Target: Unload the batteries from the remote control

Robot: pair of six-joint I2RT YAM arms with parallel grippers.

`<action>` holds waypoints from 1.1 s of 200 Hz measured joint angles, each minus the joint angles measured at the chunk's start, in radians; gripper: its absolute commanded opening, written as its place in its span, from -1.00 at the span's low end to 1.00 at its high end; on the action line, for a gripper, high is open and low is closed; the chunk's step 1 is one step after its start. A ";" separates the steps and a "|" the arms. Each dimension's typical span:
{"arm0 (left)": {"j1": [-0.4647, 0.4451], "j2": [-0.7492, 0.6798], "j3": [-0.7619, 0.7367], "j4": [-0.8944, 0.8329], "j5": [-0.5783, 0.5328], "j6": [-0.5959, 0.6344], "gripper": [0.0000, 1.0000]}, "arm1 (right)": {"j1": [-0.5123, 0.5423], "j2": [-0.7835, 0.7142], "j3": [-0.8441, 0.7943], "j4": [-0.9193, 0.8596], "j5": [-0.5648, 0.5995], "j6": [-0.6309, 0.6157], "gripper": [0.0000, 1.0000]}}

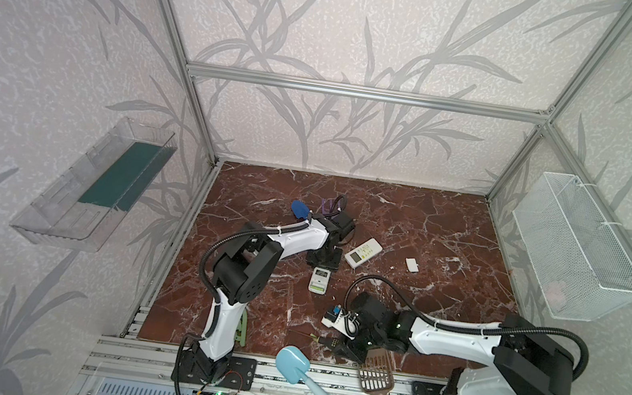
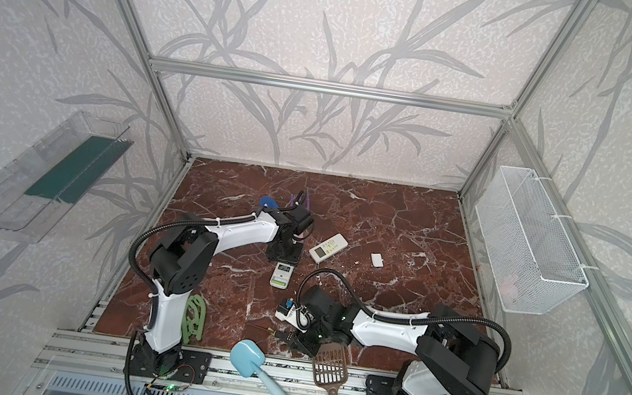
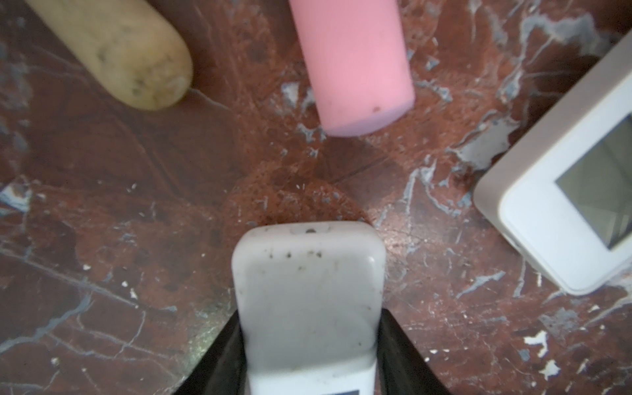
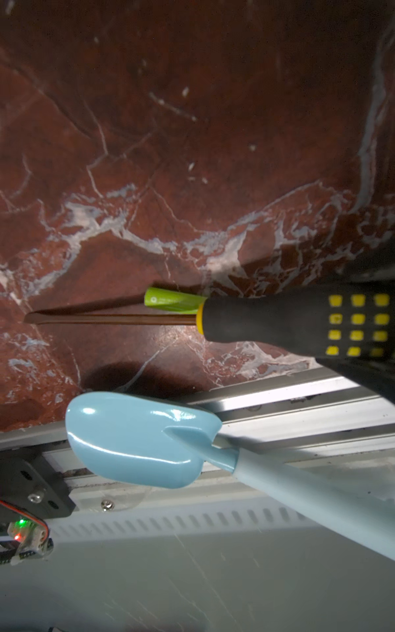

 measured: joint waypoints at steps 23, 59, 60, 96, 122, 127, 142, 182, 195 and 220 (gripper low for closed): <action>0.000 0.000 0.000 0.000 0.000 0.000 -0.15 | -0.003 -0.001 0.000 0.000 0.016 0.000 -1.00; 0.000 0.000 0.000 0.000 0.000 0.000 -0.15 | -0.004 -0.002 0.000 0.000 0.031 0.006 -1.00; 0.000 0.000 0.000 0.000 0.000 0.000 -0.15 | -0.004 -0.002 0.000 0.000 0.031 0.006 -1.00; 0.000 0.000 0.000 0.000 0.000 0.000 -0.15 | -0.005 -0.007 0.000 0.000 0.045 0.018 -1.00; 0.000 0.000 0.000 0.000 0.000 0.001 -0.15 | -0.005 -0.023 0.000 -0.011 0.047 0.018 -1.00; 0.000 0.000 0.000 0.000 0.000 0.000 -0.15 | -0.005 -0.029 0.000 -0.017 0.049 0.019 -1.00; 0.000 0.000 0.000 0.000 0.000 0.001 -0.15 | -0.006 -0.047 0.000 -0.040 0.057 0.021 -1.00; 0.000 0.000 0.000 0.000 0.000 0.001 -0.14 | -0.007 -0.092 -0.004 -0.083 0.081 0.046 -1.00; 0.000 0.000 0.000 0.000 0.000 0.001 -0.14 | -0.007 -0.100 -0.004 -0.090 0.089 0.051 -1.00; 0.000 0.000 0.000 0.000 0.000 0.001 -0.14 | -0.008 -0.109 -0.002 -0.107 0.104 0.057 -1.00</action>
